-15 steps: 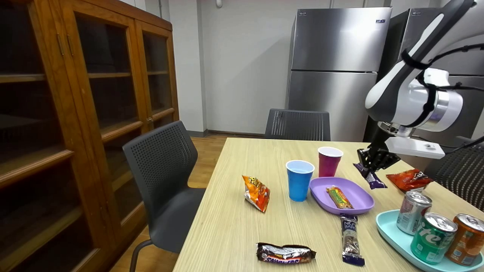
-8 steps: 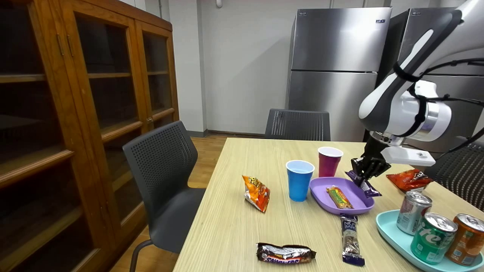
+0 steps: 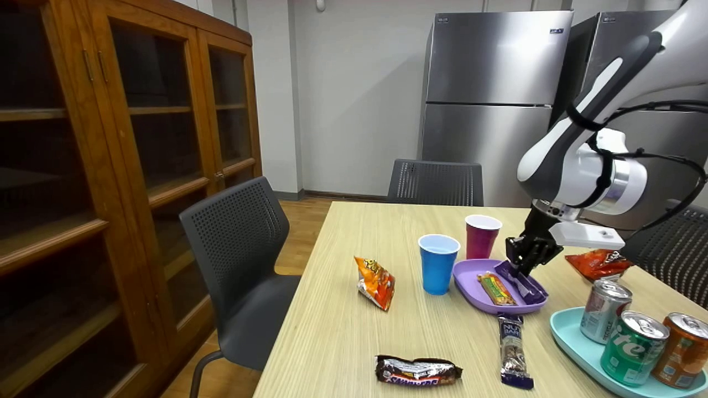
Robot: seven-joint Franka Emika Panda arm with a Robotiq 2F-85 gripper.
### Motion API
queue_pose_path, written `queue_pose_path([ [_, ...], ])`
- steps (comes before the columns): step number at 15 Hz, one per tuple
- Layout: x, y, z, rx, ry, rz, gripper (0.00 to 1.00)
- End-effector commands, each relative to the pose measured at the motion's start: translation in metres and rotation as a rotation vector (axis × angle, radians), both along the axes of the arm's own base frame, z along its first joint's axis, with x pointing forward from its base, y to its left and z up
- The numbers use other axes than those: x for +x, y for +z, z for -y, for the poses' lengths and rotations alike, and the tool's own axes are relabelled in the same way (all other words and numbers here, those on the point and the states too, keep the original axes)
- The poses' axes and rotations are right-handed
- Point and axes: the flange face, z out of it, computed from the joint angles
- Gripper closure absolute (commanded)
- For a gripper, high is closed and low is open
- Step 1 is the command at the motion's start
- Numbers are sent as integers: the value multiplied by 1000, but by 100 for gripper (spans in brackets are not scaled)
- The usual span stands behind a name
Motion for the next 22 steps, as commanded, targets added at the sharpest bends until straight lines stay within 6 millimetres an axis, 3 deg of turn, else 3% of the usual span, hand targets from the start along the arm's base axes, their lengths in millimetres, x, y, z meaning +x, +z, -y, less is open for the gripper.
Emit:
queue_pose_path([
  [1, 5, 10, 8, -8, 22, -4, 40],
  [6, 5, 27, 18, 8, -5, 0, 2],
  [9, 6, 33, 29, 1, -32, 0, 0],
  [10, 6, 19, 22, -9, -30, 16, 0],
  [22, 6, 22, 28, -9, -36, 11, 0],
])
